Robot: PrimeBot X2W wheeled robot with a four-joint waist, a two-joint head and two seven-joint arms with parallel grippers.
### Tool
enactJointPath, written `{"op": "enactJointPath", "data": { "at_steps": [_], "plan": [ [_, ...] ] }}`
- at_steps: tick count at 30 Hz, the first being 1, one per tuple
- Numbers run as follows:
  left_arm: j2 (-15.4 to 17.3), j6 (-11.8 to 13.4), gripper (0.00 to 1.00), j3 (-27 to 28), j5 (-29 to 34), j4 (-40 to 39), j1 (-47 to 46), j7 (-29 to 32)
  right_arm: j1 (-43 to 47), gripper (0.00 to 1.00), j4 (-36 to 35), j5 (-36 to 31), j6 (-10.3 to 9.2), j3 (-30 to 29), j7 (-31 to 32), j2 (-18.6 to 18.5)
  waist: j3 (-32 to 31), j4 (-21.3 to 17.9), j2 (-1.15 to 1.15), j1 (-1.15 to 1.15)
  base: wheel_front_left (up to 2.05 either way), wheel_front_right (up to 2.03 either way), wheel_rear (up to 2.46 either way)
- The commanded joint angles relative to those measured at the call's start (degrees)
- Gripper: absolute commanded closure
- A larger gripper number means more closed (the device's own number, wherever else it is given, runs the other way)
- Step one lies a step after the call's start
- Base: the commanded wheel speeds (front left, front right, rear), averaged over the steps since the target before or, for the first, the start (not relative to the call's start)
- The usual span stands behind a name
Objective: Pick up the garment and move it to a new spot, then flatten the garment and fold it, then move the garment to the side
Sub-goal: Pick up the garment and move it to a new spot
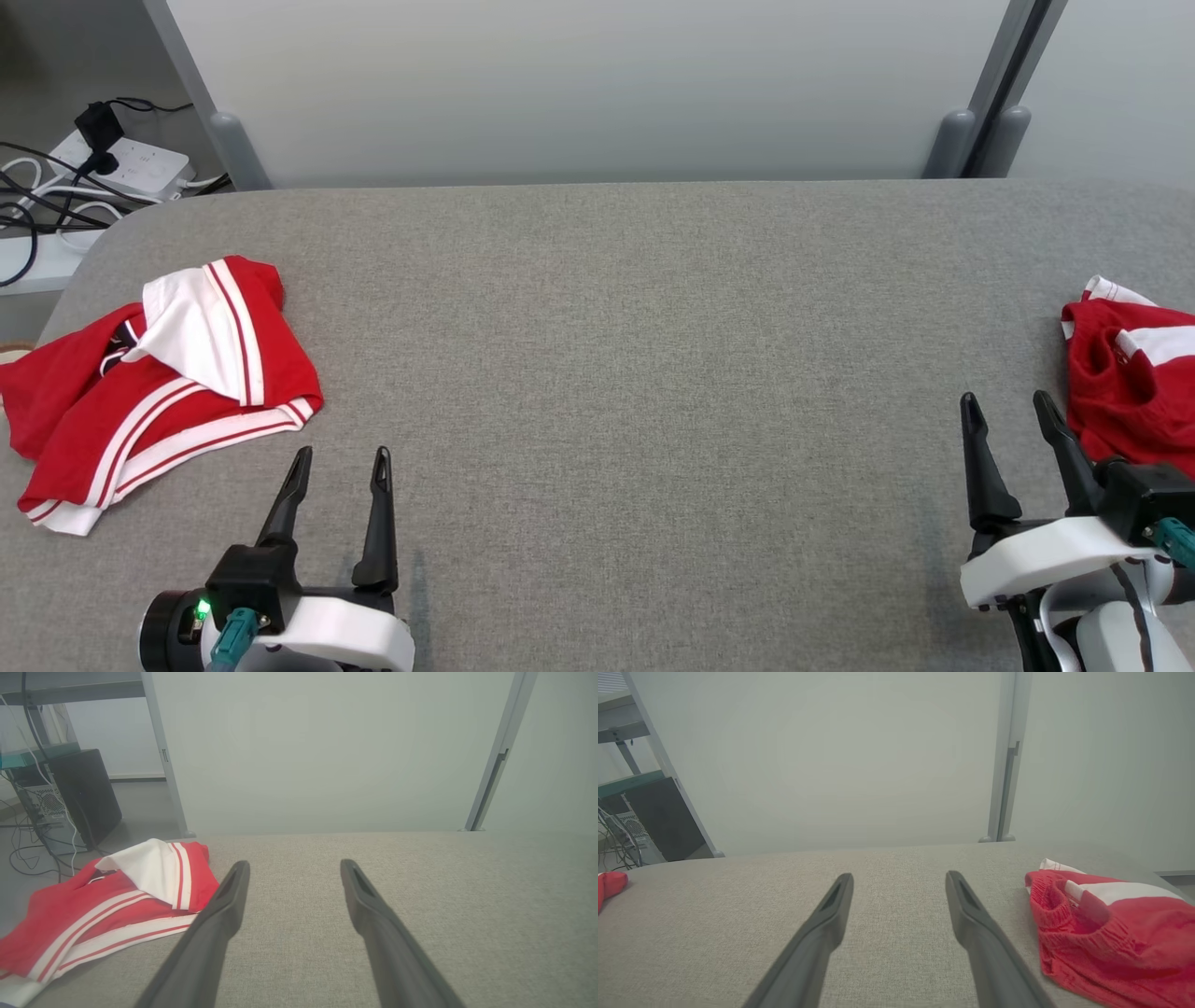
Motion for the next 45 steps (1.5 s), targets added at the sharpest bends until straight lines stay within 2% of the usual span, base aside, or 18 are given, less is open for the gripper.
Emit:
{"op": "enactJointPath", "data": {
  "at_steps": [1,7,14,25,33,37,42,45],
  "plan": [
    [0.28,0.69,0.00,2.18,0.17,-1.32,-0.76,-0.33,-0.25,0.00,-1.50,-0.89,0.23,1.11,-0.60,-0.31,0.05,0.09,0.00,0.00,0.00,0.00,0.00],
    [0.28,0.78,0.00,2.41,-0.41,-1.20,-1.02,-0.33,-0.18,0.00,-2.42,-1.23,0.23,1.55,-0.60,-0.18,0.56,1.35,0.00,0.00,0.00,0.00,0.00],
    [0.28,1.53,0.00,2.11,-1.71,-1.28,-1.09,-0.33,-0.18,0.00,-2.87,-0.93,0.23,3.86,-0.60,-0.17,0.66,5.94,0.00,0.00,0.00,0.00,0.00],
    [0.28,1.95,0.00,4.03,-2.11,-0.41,0.87,-0.33,-0.65,0.00,-2.14,-0.03,0.23,7.82,-0.60,-0.49,0.16,18.75,0.00,0.00,0.00,0.00,0.00],
    [0.28,2.07,0.00,5.56,-2.41,1.19,2.03,-0.33,-0.64,0.00,-1.46,0.19,0.23,10.65,-0.60,-0.40,-0.41,25.17,0.00,0.00,0.00,0.00,0.00],
    [0.28,1.81,0.00,6.34,-3.06,2.06,2.53,-0.33,-0.75,0.00,-0.83,0.54,0.23,11.81,-0.60,-0.42,-0.55,26.45,0.00,0.00,0.00,0.00,0.00],
    [0.28,1.31,0.00,7.52,-3.54,2.50,2.78,-0.33,-1.06,0.00,-0.59,0.76,0.23,12.94,-0.60,-0.22,-0.43,26.27,0.00,0.00,0.00,0.00,0.00],
    [0.28,-0.16,0.00,7.52,-5.54,2.69,2.31,-0.33,-1.34,0.00,-0.34,0.97,0.23,13.20,-0.60,-0.41,0.11,25.45,0.00,0.00,0.00,0.00,0.00]
  ]
}}
